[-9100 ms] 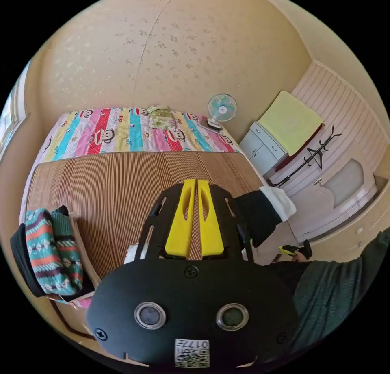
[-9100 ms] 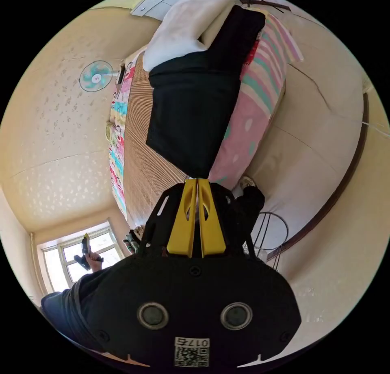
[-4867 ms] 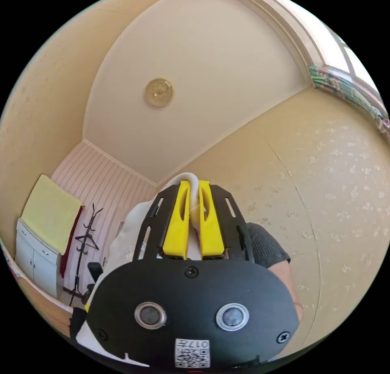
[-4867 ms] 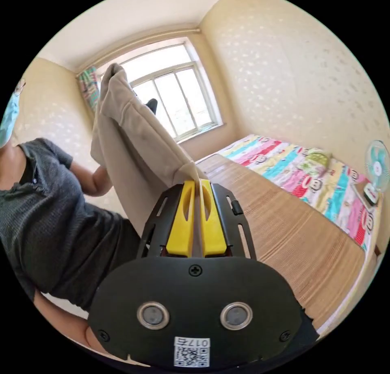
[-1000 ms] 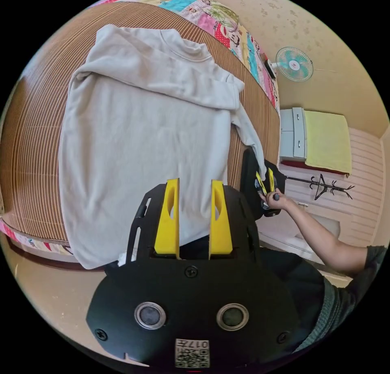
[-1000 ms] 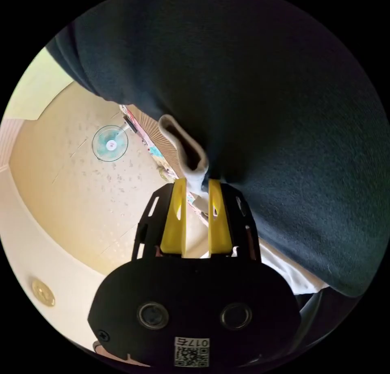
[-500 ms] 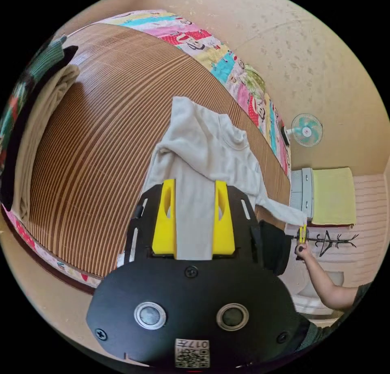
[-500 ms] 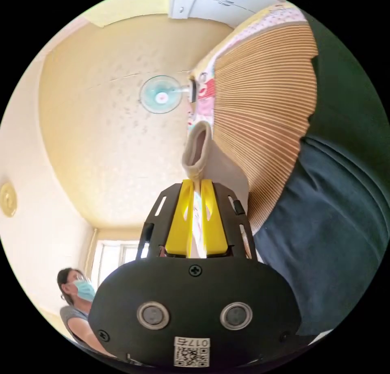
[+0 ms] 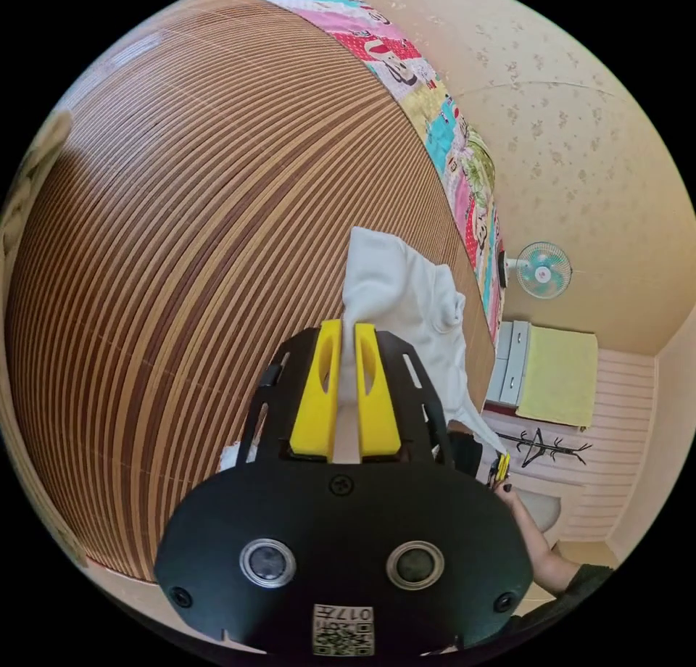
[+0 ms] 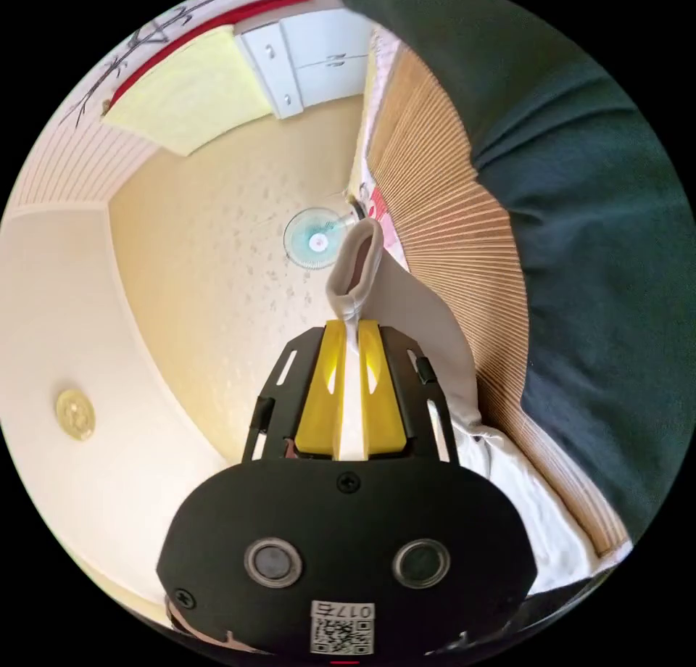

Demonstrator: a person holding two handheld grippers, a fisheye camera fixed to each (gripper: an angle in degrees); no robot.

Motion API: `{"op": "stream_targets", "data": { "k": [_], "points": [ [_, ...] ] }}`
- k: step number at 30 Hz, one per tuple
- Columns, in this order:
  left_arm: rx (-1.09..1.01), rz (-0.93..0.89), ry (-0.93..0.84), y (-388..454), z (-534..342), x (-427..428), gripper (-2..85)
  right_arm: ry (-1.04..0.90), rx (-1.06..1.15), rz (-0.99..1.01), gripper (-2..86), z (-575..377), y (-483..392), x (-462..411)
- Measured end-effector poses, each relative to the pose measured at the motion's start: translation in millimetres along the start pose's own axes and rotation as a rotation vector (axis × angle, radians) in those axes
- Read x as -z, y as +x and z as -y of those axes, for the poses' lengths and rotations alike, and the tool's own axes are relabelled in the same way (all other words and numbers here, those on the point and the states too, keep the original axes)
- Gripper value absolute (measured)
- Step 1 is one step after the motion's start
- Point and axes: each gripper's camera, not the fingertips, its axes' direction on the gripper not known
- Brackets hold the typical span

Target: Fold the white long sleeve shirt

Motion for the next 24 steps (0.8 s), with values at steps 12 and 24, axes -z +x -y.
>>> {"op": "stream_targets", "data": {
  "k": [12, 24],
  "points": [
    [-0.133, 0.011, -0.038, -5.6, -144.3, 83.3, 9.9, -0.866, 0.423, 0.211, 3.6, -239.1, -17.5, -234.6],
    [-0.026, 0.178, -0.127, -58.0, -260.3, 124.8, 11.5, -0.954, -0.094, -0.035, 3.3, -380.8, 206.5, -279.6]
  ]
}}
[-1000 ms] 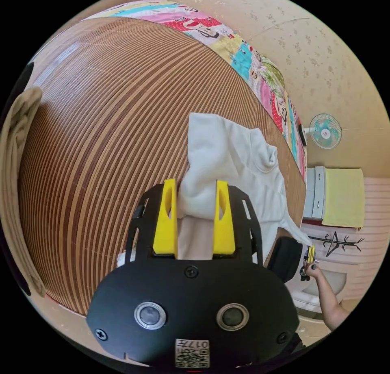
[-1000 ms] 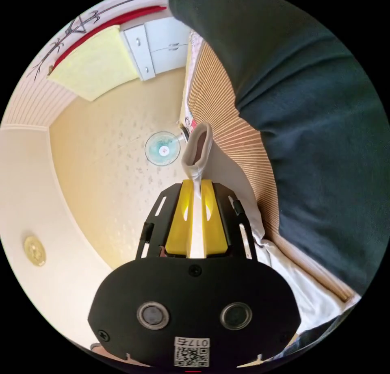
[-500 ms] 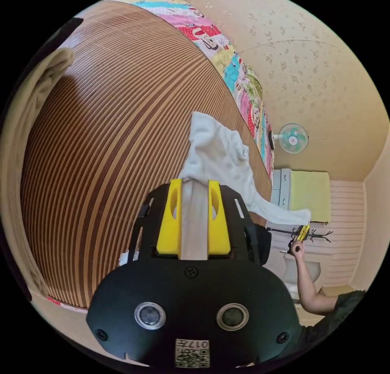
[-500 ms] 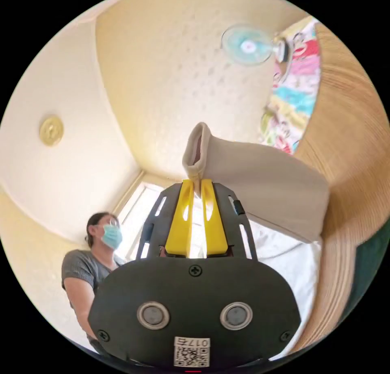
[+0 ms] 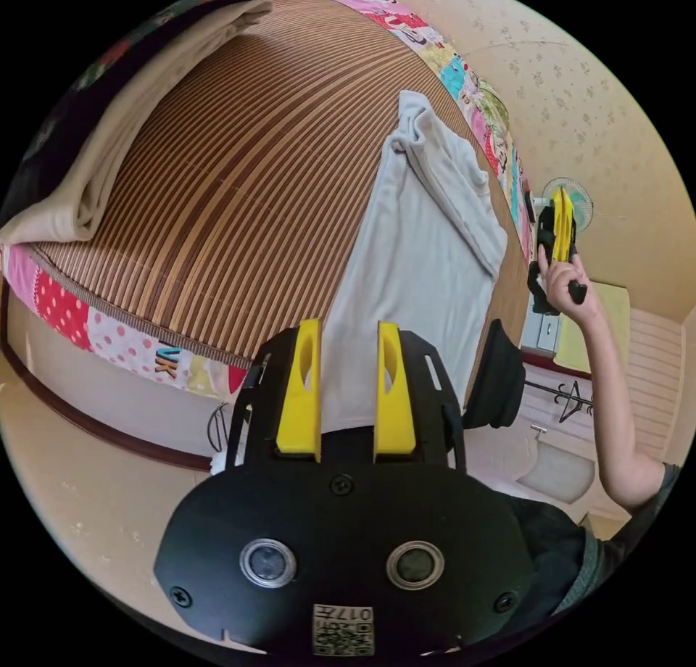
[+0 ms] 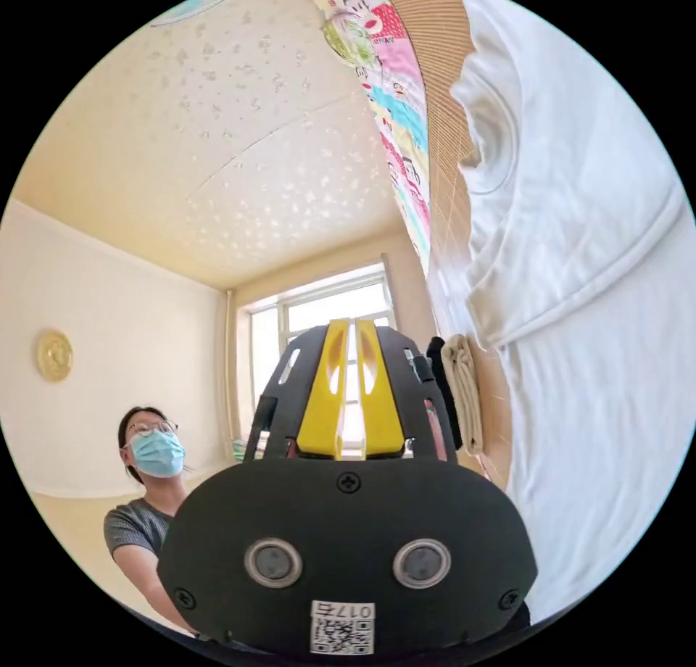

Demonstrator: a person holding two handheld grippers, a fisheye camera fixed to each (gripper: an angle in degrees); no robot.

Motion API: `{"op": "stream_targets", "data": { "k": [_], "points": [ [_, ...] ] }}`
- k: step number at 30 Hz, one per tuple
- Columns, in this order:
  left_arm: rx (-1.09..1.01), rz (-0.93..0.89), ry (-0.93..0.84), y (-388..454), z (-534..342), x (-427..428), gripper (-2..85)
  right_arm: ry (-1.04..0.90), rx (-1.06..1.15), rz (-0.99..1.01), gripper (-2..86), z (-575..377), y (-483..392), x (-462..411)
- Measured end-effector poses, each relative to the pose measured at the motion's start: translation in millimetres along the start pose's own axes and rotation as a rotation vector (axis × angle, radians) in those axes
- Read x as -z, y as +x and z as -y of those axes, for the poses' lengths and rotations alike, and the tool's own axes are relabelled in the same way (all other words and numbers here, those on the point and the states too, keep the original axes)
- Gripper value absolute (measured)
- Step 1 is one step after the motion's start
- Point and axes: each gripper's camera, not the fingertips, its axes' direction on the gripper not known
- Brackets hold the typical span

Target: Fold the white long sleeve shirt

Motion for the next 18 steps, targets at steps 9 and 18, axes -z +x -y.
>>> {"op": "stream_targets", "data": {
  "k": [9, 18],
  "points": [
    [-0.180, 0.084, -0.236, -16.0, -0.8, -1.3, 12.7, -0.280, -0.381, -1.077, 13.7, -99.1, -23.4, 202.1],
    [-0.169, 0.098, -0.371, -34.0, -21.0, -8.9, 13.1, -0.269, -0.447, -0.950, 12.6, -118.2, -3.8, 233.8]
  ]
}}
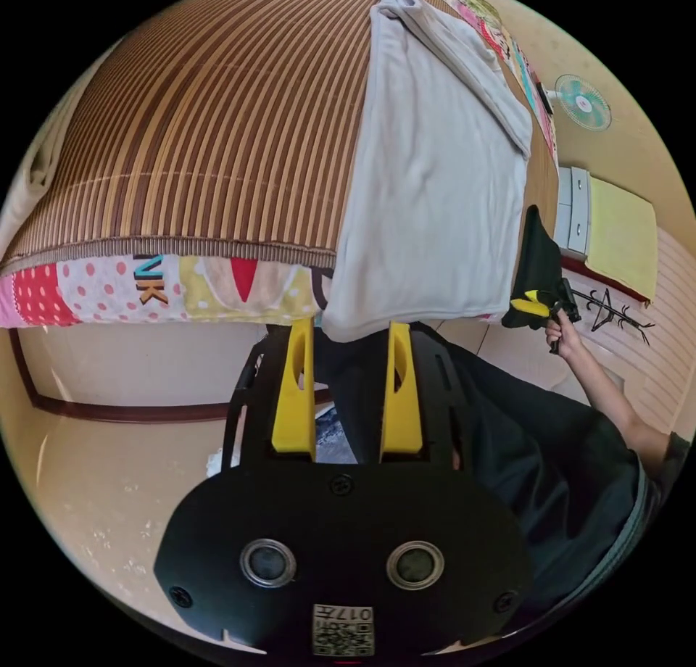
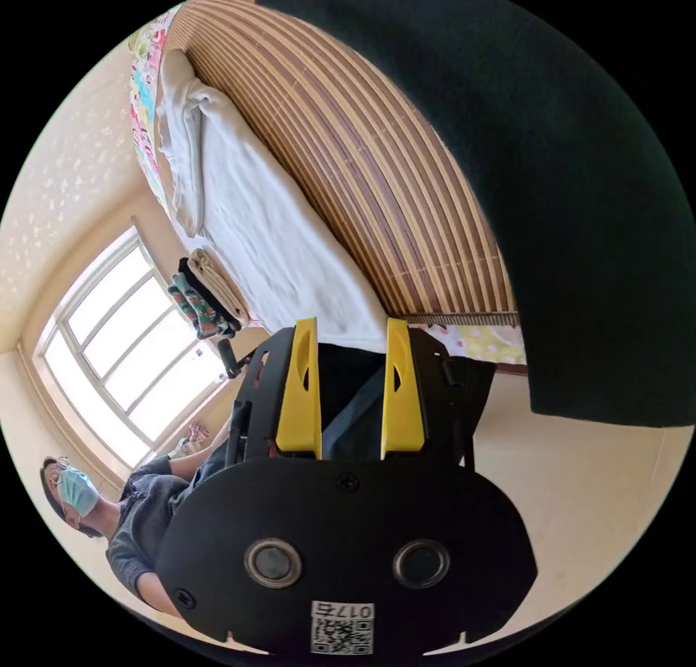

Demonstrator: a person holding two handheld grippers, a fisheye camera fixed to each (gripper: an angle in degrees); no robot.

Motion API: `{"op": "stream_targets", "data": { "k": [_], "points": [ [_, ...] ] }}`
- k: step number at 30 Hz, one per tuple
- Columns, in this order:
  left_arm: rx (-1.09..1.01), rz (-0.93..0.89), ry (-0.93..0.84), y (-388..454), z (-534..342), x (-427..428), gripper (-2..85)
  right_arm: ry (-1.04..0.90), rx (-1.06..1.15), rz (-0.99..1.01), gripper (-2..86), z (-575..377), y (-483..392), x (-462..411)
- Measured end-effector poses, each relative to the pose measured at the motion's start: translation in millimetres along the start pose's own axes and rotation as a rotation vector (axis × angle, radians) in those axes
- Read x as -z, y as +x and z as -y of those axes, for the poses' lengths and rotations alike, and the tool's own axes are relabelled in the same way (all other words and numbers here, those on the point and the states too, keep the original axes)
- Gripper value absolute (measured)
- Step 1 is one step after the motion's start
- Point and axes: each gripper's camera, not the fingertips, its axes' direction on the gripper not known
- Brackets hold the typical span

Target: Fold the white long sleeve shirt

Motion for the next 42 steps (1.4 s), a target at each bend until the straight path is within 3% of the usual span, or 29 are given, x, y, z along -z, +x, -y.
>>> {"op": "stream_targets", "data": {
  "k": [5, 9, 13, 17, 24, 26, 30, 31, 38, 42],
  "points": [
    [-0.018, 0.030, -0.050, -8.6, 20.1, 2.1, 7.8, -0.109, 0.054, -0.093, 8.2, 22.3, -13.6, -18.8],
    [-0.107, -0.109, -0.151, -19.2, 22.8, 15.2, 4.3, -0.132, 0.124, -0.107, 7.4, 16.2, -21.9, -8.5],
    [-0.125, -0.210, -0.116, -32.6, 13.8, 46.0, 3.8, 0.000, 0.134, -0.166, 9.7, 0.1, -19.7, 29.3],
    [-0.124, -0.284, -0.060, -42.7, 1.8, 70.2, 3.7, -0.079, 0.119, -0.211, 13.9, 6.0, -2.5, 29.4],
    [-0.053, -0.295, 0.027, -58.8, -17.2, 84.8, 3.8, -0.142, 0.156, -0.172, 9.4, 21.7, 19.0, 57.2],
    [-0.056, -0.320, 0.024, -63.7, -17.9, 89.1, 3.7, -0.180, 0.222, 0.015, 4.9, 22.6, 23.9, 71.6],
    [-0.091, -0.456, 0.018, -73.9, -16.7, 106.1, 3.6, -0.276, 0.207, 0.205, 3.7, 21.0, 31.4, 88.3],
    [-0.094, -0.488, 0.015, -75.3, -16.5, 108.2, 3.6, -0.284, 0.256, 0.331, 3.5, 15.8, 29.6, 99.1],
    [-0.203, -0.926, 0.063, -82.9, -38.0, 149.9, 4.1, 0.011, 0.628, 0.960, 2.6, -61.9, 4.7, 199.4],
    [-0.314, -1.165, 0.129, -73.8, -68.6, 165.3, 4.2, 0.124, 0.810, 1.178, 2.3, -94.6, -17.3, 213.0]
  ]
}}
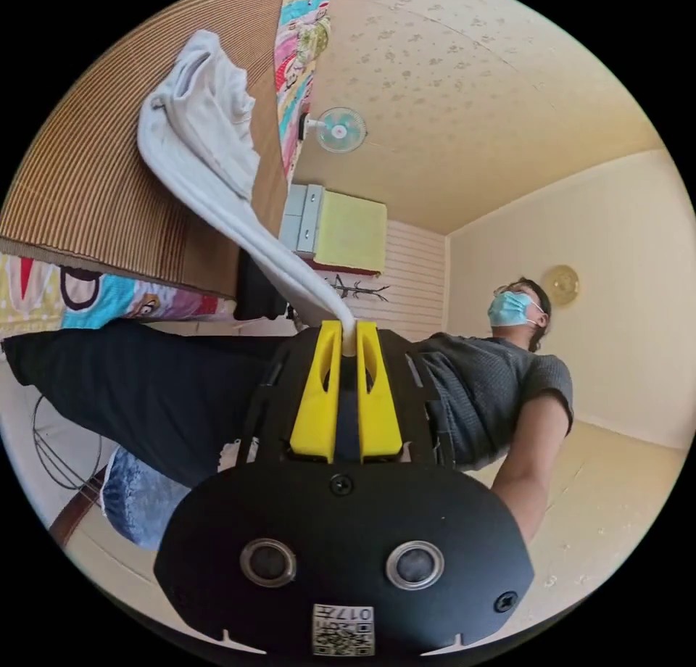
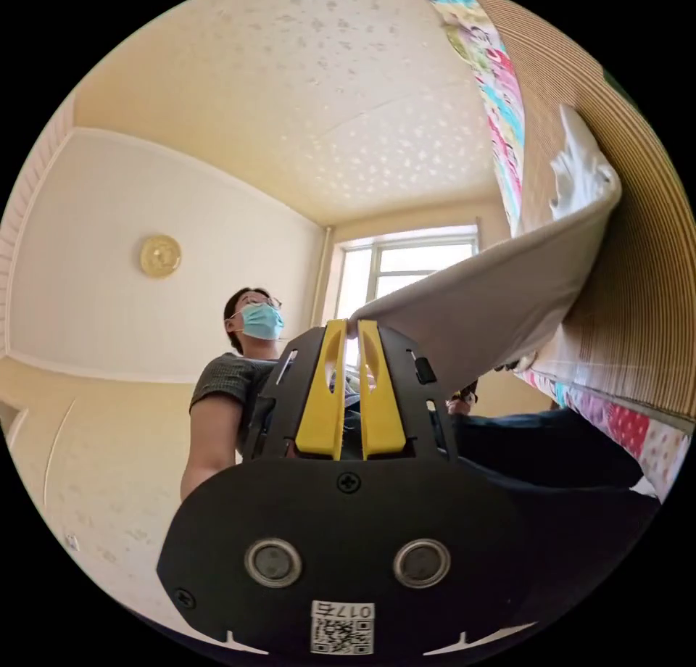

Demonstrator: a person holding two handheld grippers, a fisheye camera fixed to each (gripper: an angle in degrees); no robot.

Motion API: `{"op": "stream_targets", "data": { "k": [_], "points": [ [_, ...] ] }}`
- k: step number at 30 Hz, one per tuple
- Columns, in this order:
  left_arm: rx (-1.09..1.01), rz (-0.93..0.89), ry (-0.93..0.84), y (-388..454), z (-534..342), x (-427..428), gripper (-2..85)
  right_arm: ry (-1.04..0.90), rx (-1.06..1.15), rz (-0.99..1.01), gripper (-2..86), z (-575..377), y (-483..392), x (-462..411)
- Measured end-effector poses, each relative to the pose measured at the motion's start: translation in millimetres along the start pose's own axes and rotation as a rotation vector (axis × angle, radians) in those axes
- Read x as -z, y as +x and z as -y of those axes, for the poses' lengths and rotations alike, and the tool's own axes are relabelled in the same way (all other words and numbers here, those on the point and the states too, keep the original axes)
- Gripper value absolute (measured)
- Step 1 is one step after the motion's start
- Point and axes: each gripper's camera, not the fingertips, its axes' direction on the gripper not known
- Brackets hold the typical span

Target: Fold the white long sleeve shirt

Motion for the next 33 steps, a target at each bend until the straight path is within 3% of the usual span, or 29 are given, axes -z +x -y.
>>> {"op": "stream_targets", "data": {
  "k": [2, 4, 8, 12, 19, 24, 27, 31, 33],
  "points": [
    [-0.046, -0.066, 0.105, 4.2, -6.1, 3.4, 4.3, 0.105, 0.039, 0.018, 2.1, 0.4, 5.4, -2.8],
    [-0.061, -0.067, 0.248, 0.1, -7.3, 9.8, 4.3, 0.273, -0.058, -0.013, 2.1, 3.3, 30.2, 8.6],
    [0.237, 0.104, 0.618, -59.0, 12.4, 15.6, 4.3, 0.712, -0.321, -0.101, 2.4, 18.1, 89.7, 34.7],
    [0.351, -0.045, 0.802, -98.2, 81.4, 1.3, 4.4, 0.788, -0.465, -0.096, 2.5, 84.9, 117.6, 15.0],
    [0.280, 0.066, 0.828, -87.3, 215.4, 23.9, 4.1, 0.597, -0.308, -0.476, 2.2, 259.7, 121.9, -48.9],
    [0.339, 0.291, 0.736, -112.6, 290.5, 33.6, 5.1, 0.527, -0.329, -0.633, 1.8, 296.6, 177.4, -57.8],
    [0.300, 0.447, 0.764, -113.1, 290.3, 39.3, 6.1, 0.429, -0.199, -0.700, 1.1, 297.2, 179.8, -77.6],
    [0.193, 0.600, 0.681, -114.2, 263.5, 33.2, 17.2, 0.039, -0.179, -0.984, 0.7, 272.4, 188.1, -145.2],
    [0.221, 0.586, 0.519, -146.4, 239.7, 15.2, 19.6, -0.088, -0.216, -1.117, 0.6, 249.0, 202.4, -174.8]
  ]
}}
